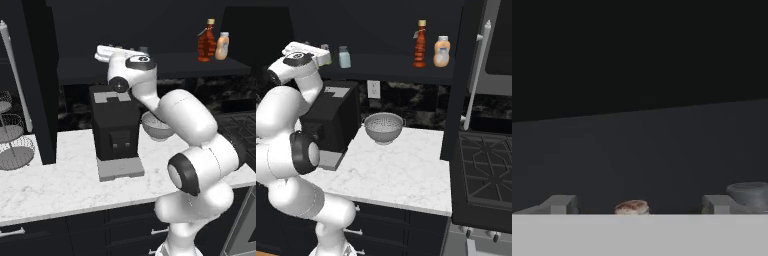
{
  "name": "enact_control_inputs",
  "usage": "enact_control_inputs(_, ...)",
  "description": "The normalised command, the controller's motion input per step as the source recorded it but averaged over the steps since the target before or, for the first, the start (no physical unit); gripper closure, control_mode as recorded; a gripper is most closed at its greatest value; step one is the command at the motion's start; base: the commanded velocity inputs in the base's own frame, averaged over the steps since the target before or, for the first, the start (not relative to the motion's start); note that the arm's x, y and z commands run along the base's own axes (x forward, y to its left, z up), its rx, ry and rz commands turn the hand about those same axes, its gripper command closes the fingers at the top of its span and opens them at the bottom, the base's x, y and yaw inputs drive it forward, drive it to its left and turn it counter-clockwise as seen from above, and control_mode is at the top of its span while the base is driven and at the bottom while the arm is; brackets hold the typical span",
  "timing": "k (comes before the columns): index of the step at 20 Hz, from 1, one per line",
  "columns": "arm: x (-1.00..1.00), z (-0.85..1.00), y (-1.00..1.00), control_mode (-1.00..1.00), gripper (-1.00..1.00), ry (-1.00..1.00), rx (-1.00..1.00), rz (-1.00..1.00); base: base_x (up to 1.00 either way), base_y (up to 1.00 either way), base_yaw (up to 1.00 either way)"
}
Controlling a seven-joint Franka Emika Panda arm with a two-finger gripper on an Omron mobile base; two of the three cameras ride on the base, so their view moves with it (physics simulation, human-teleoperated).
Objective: Put the shaker and condiment bottle from the counter next to their counterparts in the cabinet.
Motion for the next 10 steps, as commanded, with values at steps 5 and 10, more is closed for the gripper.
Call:
enact_control_inputs(5, -1.00, 0.04, -0.52, -1.00, -1.00, -0.36, -0.01, -0.01, 0.00, 0.00, 0.00)
enact_control_inputs(10, -1.00, 0.24, -0.74, -1.00, -1.00, -0.19, -0.05, 0.00, 0.00, 0.00, 0.00)
